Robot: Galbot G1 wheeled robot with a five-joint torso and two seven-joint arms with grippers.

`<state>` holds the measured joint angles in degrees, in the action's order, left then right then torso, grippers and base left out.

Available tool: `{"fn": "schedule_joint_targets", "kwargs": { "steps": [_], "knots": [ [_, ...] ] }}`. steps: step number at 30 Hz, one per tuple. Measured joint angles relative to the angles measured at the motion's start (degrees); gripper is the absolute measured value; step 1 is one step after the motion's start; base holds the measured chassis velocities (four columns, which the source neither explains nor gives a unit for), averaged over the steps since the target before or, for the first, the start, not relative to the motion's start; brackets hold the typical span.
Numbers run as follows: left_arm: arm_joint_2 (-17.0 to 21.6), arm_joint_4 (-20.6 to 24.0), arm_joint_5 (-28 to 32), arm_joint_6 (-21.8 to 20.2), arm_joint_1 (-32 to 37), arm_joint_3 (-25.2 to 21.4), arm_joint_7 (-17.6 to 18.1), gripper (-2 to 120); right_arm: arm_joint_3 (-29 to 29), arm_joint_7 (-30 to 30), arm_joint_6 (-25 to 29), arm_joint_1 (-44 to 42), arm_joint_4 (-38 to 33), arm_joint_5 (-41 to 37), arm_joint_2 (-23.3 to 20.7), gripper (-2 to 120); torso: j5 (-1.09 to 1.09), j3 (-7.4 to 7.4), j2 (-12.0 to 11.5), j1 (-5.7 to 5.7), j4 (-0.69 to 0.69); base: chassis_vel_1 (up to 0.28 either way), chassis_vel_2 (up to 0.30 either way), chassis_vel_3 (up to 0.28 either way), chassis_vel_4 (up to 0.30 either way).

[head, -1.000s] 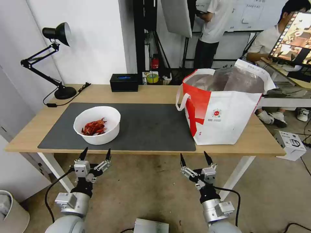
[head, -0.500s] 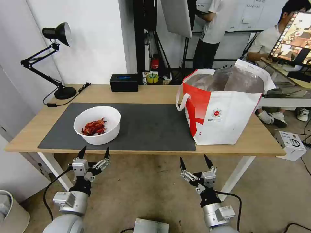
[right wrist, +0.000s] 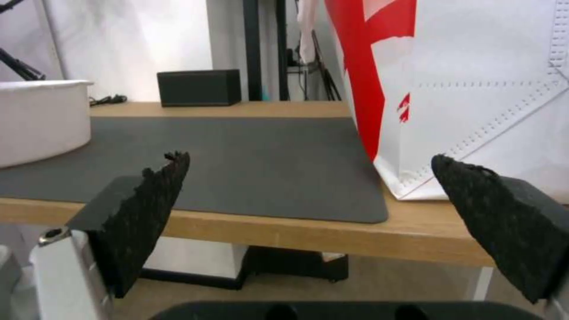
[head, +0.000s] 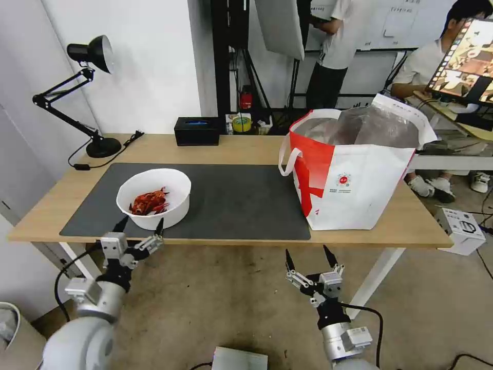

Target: Pick up the trash from the table and place it into the takeout bag.

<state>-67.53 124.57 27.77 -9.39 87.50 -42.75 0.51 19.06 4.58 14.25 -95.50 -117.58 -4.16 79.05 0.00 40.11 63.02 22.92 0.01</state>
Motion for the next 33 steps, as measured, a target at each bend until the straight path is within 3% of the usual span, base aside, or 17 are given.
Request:
{"fn": "schedule_joint_targets", "kwargs": {
  "steps": [2,5,13,17,19,23,28,33],
  "knots": [
    [0.58,0.04,0.55,-0.45,-0.23,-0.12,0.41,100,0.00,0.00,0.00,0.00,0.00,0.00,0.00,100,-0.01,0.00,0.00,0.00,0.00,0.000,0.000,0.000,0.000],
    [7.06,-0.83,6.77,-5.64,-3.40,-0.86,3.13,100,0.00,0.01,0.00,0.01,0.01,-0.02,0.00,100,-0.01,0.00,0.00,0.00,-0.01,0.000,0.000,0.000,0.000],
    [15.25,-5.06,16.12,-11.80,-9.73,0.44,5.30,100,-0.01,0.02,0.00,0.03,0.01,-0.05,-0.01,100,-0.01,0.00,0.00,0.00,-0.01,0.000,0.000,0.000,0.000],
    [19.13,-7.42,21.12,-14.60,-13.14,1.78,9.01,100,0.00,0.03,-0.01,0.03,0.01,-0.06,0.00,100,-0.01,0.00,0.00,0.01,-0.03,0.000,0.000,0.000,0.000],
    [21.97,-8.77,25.28,-17.87,-14.87,1.07,11.74,100,0.00,0.03,-0.02,0.04,0.01,-0.07,-0.01,100,-0.01,0.00,0.00,0.00,0.02,0.000,0.000,0.000,0.000],
    [24.38,-10.22,28.77,-21.18,-17.94,1.80,12.67,100,-0.01,0.03,-0.02,0.04,0.01,-0.07,-0.01,100,-0.01,0.00,0.00,0.00,0.00,0.000,0.000,0.000,0.000],
    [28.77,-15.05,34.67,-26.25,-25.46,6.14,12.71,100,-0.01,0.03,-0.03,0.04,0.01,-0.07,-0.01,100,0.00,0.00,0.00,0.00,-0.02,0.000,0.000,0.000,0.000],
    [30.31,-19.13,38.50,-27.38,-30.29,9.80,12.48,100,-0.01,0.03,-0.03,0.04,0.01,-0.07,-0.01,100,0.00,0.00,0.00,0.00,-0.01,0.000,0.000,0.000,0.000]
  ]
}}
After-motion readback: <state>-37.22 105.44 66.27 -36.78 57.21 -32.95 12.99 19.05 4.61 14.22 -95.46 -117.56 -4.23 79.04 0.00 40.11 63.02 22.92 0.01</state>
